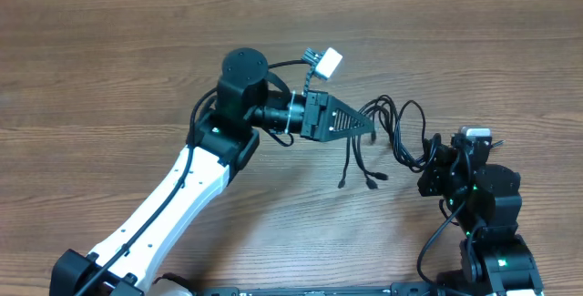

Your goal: Untangle cables

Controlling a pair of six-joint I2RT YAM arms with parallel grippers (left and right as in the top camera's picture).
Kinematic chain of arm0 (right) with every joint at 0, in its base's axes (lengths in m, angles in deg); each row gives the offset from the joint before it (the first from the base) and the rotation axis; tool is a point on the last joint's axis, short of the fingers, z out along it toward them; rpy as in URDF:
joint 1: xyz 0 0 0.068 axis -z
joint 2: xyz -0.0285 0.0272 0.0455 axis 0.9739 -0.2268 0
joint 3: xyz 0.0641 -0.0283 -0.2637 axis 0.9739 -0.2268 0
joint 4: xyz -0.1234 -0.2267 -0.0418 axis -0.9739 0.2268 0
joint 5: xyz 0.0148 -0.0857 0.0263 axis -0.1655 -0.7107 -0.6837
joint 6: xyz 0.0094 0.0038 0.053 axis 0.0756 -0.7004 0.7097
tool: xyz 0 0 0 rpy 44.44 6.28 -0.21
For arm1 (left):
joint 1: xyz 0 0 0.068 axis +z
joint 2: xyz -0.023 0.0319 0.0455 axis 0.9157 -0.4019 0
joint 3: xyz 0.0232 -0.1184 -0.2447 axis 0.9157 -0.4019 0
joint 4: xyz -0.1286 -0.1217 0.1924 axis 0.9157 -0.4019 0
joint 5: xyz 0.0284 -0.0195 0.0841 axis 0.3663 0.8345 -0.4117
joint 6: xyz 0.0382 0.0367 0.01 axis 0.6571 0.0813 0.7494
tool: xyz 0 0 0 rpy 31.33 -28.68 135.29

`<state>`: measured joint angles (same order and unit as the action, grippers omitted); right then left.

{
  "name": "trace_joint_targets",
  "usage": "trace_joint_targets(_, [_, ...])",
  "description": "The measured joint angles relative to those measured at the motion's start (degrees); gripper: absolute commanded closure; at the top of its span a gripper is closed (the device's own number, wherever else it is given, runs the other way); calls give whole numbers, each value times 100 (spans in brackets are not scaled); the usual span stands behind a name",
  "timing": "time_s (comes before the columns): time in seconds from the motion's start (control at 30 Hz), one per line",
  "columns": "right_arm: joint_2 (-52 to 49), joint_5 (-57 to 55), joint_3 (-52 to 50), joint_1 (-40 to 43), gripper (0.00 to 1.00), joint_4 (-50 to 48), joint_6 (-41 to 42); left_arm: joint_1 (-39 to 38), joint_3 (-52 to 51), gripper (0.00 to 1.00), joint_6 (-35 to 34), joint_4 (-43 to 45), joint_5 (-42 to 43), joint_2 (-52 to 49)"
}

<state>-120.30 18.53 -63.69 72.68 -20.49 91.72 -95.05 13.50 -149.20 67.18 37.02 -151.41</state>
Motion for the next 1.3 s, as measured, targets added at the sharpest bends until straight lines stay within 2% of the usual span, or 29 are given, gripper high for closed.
trace_joint_targets(0.07, [2,-9,0,0,93,0,81,59,0,96,52,0,87,0])
trace_joint_targets(0.13, [0,-24,0,0,83,0,170,120,0,96,170,0,157,2])
trace_joint_targets(0.2, [0,-66,0,2,68,37,278,205,0,96,299,4,234,0])
trace_joint_targets(0.27, [2,-94,0,4,39,96,345,315,0,96,422,-4,299,0])
trace_joint_targets(0.3, [0,-92,0,4,34,111,356,348,0,96,461,-4,315,2])
trace_joint_targets(0.37, [0,-105,0,4,16,208,522,439,0,96,586,-4,337,0])
trace_joint_targets(0.53, [0,-107,0,4,1,398,861,717,0,96,776,-17,356,0])
trace_joint_targets(0.67, [0,-96,0,4,0,444,1244,933,0,96,807,-94,302,2])
trace_joint_targets(0.9, [0,354,0,4,0,389,1515,1080,0,96,942,-704,-446,0])
trace_joint_targets(1.13, [0,1338,0,4,0,-208,1578,1086,2,96,1508,-1880,-1742,0])
trace_joint_targets(1.3, [0,1956,0,4,0,-544,1648,1086,2,96,2186,-2374,-1941,-2])
